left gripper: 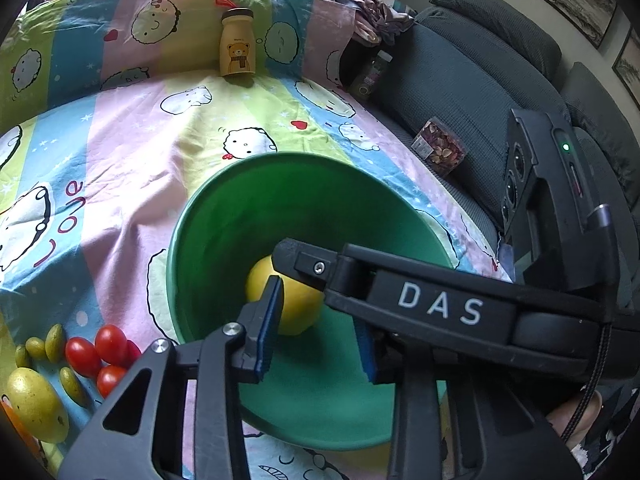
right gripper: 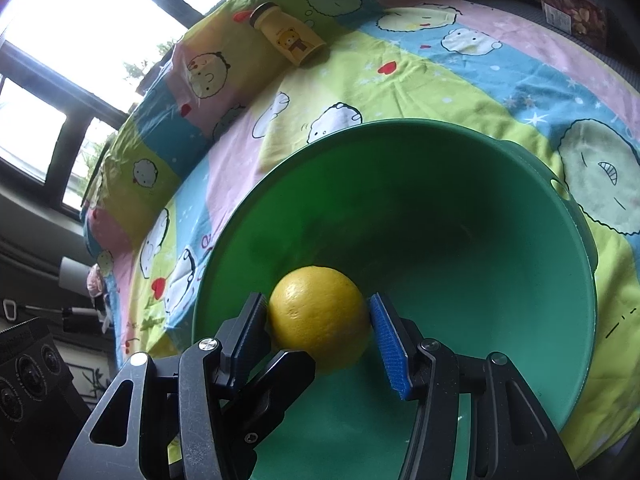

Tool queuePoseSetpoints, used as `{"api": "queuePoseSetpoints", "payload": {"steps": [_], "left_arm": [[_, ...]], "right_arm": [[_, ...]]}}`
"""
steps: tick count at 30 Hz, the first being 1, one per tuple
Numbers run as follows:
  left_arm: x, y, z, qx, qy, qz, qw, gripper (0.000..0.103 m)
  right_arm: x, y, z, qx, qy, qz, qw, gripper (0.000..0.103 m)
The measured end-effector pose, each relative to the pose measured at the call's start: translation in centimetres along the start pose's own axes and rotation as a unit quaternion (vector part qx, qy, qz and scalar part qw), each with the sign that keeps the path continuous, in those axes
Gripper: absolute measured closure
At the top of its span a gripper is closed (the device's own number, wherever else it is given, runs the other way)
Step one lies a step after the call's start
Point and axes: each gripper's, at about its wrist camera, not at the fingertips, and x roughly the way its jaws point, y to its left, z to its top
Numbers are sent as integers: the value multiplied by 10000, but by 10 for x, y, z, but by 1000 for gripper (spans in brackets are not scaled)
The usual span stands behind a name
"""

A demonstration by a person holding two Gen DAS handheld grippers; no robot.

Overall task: Organize fruits
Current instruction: 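Lower the grapefruit into the green bowl and open the right gripper, then withdraw the right gripper from the bowl back toward the fruits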

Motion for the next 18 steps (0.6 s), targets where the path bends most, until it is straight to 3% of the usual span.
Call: {"api": "queuePoseSetpoints", "payload": {"steps": [5,11,18], "left_arm": [[4,-3,-1,7,113,215,9997,72],[3,-4,-1,-5,113,159,9998,72],[-20,-8,-3,88,-174,272,9994,72]], "right_arm": [[5,-3,1,53,69,-105,9999,50],[2,-1,1,25,-25,-229,9997,50],[-7,8,0,-66,-251,-191,9995,50]]}}
